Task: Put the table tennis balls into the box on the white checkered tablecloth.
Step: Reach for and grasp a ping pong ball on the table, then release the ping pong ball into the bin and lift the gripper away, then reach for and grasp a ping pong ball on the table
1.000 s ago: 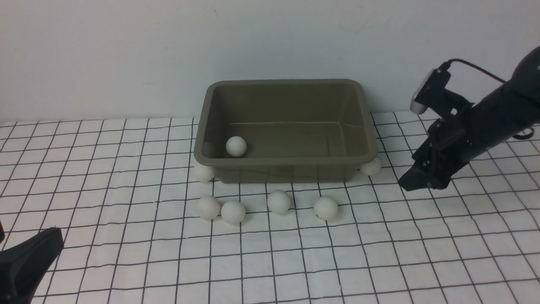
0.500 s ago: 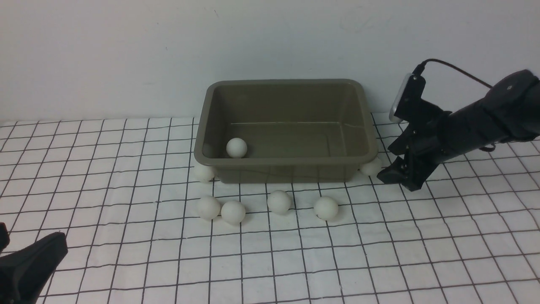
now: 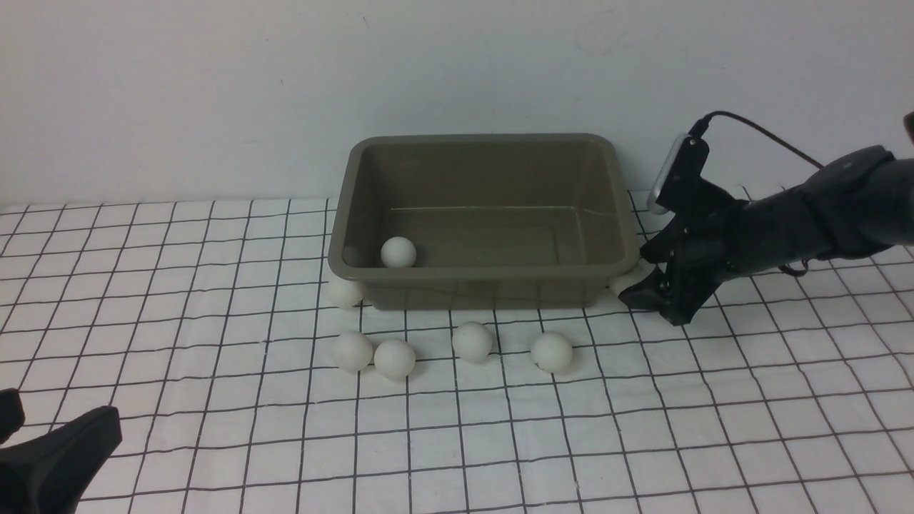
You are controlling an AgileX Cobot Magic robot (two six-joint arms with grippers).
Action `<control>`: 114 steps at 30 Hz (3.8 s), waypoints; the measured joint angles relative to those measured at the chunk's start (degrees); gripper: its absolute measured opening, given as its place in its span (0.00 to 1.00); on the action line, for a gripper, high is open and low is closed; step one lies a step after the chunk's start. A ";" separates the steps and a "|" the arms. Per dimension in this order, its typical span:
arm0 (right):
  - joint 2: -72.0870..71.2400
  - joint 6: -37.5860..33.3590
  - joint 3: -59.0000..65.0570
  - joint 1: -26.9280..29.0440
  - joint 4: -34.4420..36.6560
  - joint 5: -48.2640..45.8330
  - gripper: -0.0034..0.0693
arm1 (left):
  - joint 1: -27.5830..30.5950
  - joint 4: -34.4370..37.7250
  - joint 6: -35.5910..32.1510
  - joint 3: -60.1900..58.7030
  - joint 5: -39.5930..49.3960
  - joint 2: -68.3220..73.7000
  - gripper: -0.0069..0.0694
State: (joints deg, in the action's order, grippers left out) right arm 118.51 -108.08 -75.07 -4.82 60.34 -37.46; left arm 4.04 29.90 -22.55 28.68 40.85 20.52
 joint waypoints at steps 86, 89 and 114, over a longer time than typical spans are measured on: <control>-40.68 48.91 23.14 -2.38 -11.55 -3.73 0.71 | 0.00 0.18 -0.19 0.00 2.54 0.00 0.74; -36.85 46.49 27.82 -7.43 -6.90 3.35 0.71 | 0.00 0.39 -0.19 0.00 2.75 0.00 0.74; -10.84 19.40 21.18 -14.82 35.83 9.15 0.71 | 0.00 1.22 -2.72 0.00 4.22 0.00 0.74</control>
State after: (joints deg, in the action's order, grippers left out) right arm 107.67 -88.68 -53.89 -19.64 96.16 -28.32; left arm 4.04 31.12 -25.27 28.68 45.07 20.52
